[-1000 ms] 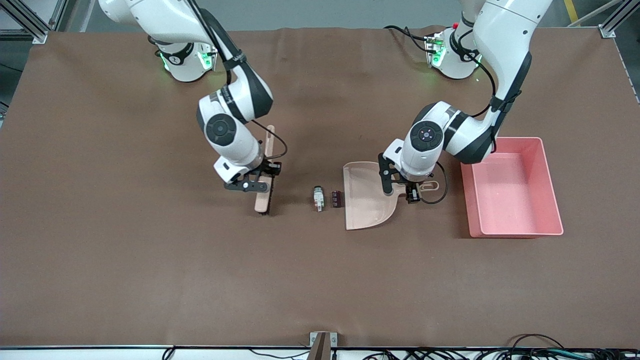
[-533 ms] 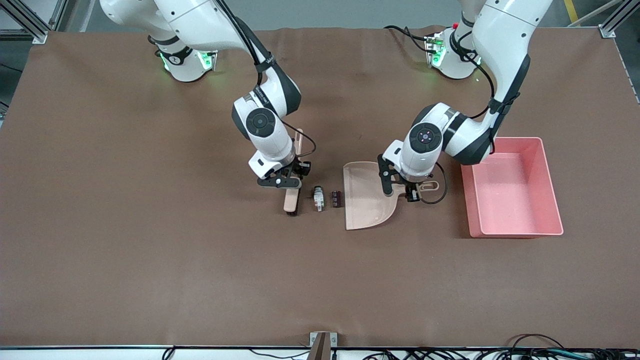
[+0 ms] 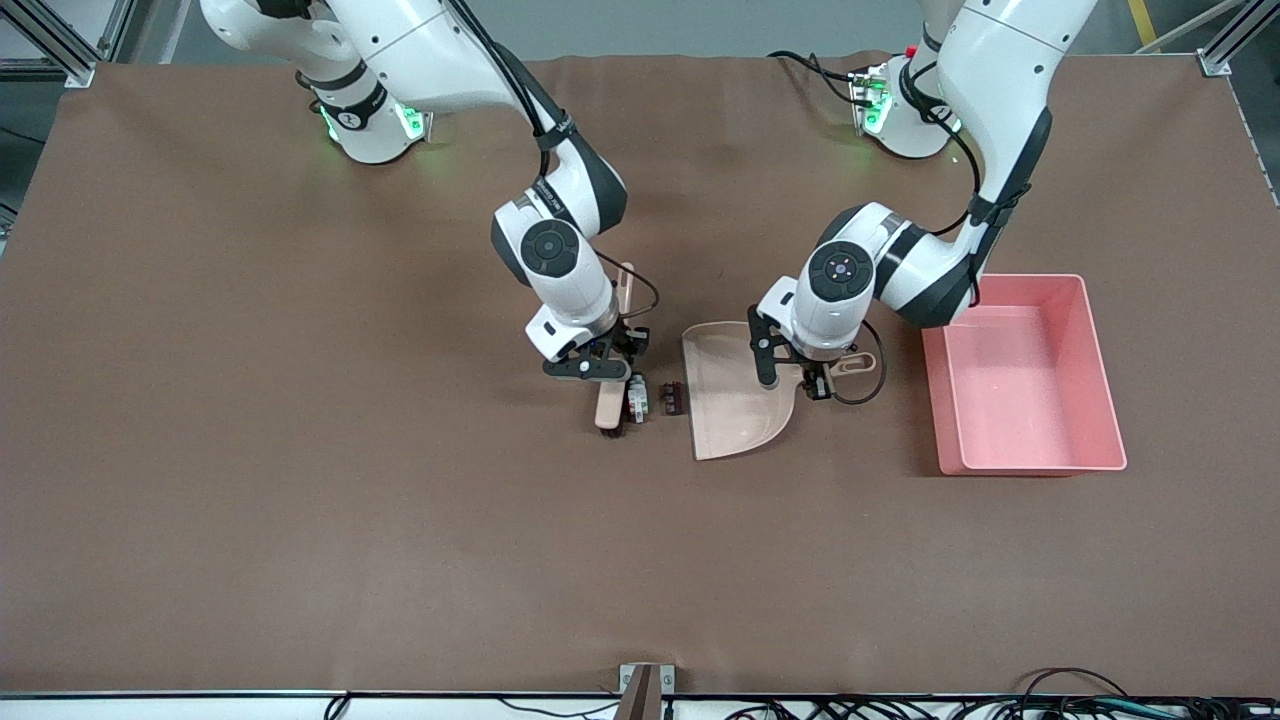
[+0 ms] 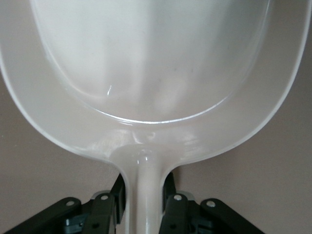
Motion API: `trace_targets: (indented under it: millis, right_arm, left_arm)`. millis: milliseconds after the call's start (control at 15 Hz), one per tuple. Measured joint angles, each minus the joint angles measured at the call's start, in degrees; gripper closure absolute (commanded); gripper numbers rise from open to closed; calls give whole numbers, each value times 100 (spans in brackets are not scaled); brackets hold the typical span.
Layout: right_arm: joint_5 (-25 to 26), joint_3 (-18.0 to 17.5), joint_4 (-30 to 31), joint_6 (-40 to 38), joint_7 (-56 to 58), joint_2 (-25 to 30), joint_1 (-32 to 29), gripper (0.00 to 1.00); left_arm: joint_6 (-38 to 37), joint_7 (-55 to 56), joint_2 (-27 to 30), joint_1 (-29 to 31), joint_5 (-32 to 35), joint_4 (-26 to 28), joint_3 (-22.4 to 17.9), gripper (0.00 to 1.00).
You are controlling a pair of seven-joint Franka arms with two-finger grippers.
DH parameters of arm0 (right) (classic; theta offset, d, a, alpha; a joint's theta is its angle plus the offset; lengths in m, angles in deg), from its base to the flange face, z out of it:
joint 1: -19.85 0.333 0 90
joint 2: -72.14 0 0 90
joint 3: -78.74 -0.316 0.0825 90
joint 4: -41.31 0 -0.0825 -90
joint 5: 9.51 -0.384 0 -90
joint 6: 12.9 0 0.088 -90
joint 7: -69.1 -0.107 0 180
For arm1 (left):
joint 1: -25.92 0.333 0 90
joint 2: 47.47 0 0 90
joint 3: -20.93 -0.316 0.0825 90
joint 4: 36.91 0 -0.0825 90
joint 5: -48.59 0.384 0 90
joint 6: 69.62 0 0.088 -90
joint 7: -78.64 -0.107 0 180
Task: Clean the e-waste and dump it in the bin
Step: 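Sweep the components into the dustpan with the brush in the right gripper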
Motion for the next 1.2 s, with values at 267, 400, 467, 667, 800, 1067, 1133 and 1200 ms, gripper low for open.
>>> trace_targets:
  millis: [267,400,467,667,800,1067,1133,1200]
  right_arm:
    - [-54,-186,-241,0,-2,-140,4,99]
    - [-261,-227,-394,0,-1,-231,28,99]
    - [-299,-236,-478,0,-1,-277,49,99]
    - [-348,-252,-673,0,-1,-401,143,99]
    - [-358,-255,-729,0,-4,-450,208,99]
    - [-535,-257,-754,310,-36,-517,329,99]
    - [-610,-257,-757,381,-37,-535,376,99]
    - [-685,-257,-775,431,-37,-549,425,99]
  left_arm:
    - [0,-2,-4,-1,67,0,0,83]
    - [0,-1,-4,-1,216,-1,5,89]
    - [0,-2,-4,-2,250,-1,8,90]
    - [0,-2,-4,-11,333,-2,14,92]
    - [0,-2,-4,-12,341,-4,15,92]
    - [0,-2,-4,-12,346,-4,14,93]
    - [0,-2,-4,-12,346,-4,14,93]
    - [0,-2,-4,-12,346,-5,14,93]
